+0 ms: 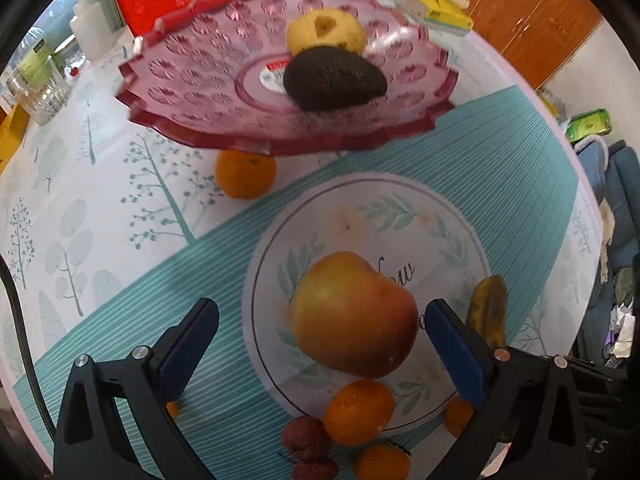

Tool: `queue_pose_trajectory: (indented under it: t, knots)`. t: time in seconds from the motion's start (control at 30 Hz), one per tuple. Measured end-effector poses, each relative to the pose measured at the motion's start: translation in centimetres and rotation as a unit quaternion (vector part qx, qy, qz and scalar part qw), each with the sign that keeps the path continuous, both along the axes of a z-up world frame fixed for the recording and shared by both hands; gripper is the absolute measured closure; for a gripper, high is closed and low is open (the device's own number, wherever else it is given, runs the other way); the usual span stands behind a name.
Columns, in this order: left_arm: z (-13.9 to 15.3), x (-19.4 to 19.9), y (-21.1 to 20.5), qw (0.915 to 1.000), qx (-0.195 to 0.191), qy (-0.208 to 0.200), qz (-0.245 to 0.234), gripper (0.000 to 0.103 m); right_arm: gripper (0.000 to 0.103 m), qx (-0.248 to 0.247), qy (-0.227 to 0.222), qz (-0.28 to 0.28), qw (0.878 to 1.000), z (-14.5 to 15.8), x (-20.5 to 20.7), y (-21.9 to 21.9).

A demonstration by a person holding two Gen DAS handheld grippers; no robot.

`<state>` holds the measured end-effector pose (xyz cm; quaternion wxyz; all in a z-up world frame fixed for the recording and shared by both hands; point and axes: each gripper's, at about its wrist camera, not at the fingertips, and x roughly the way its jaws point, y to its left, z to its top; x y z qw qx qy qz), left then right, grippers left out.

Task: Organize fruits
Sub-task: 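Grasp the brown banana with the right tool while the left tool grasps the red apple, then carry apple and banana into the pink bowl and open both tools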

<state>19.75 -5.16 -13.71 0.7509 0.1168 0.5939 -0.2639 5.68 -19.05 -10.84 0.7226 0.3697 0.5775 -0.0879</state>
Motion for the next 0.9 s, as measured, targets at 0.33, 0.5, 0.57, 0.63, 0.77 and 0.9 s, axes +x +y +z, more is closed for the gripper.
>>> queue_pose_trajectory:
  t: [0.33,0.5,0.57,0.63,0.77,0.9]
  knots:
    - [-2.1,-0.5,-1.8,0.9990,-0.005,0.044,-0.009,0.037,0.068,0.005,-0.009,-0.010,1.000,0.2,-1.2,-1.5]
    - [-1.7,-1.5,-1.8,0.9998,0.003,0.021,-0.006,0.037,0.068,0.008,-0.018,-0.004,1.000,0.5,-1.3,-1.7]
    - [-1.0,-1.8,-1.6,1.0000,0.002,0.007,-0.004,0.037,0.068,0.009,-0.025,-0.001,1.000,0.9,-1.3,-1.6]
    - [0.3,-2.2,-1.4,1.0000,-0.001,-0.009,-0.001,0.037,0.069,0.008,-0.035,0.005,0.999,1.2,-1.2,-1.6]
    - [2.8,-2.8,-0.6,0.9992,-0.009,-0.038,0.007,0.037,0.069,0.006,-0.057,0.018,0.998,2.2,-0.9,-1.3]
    - [5.2,-2.9,0.4,0.9981,-0.015,-0.056,0.018,0.037,0.070,0.000,-0.081,0.039,0.996,3.8,-0.2,-0.9]
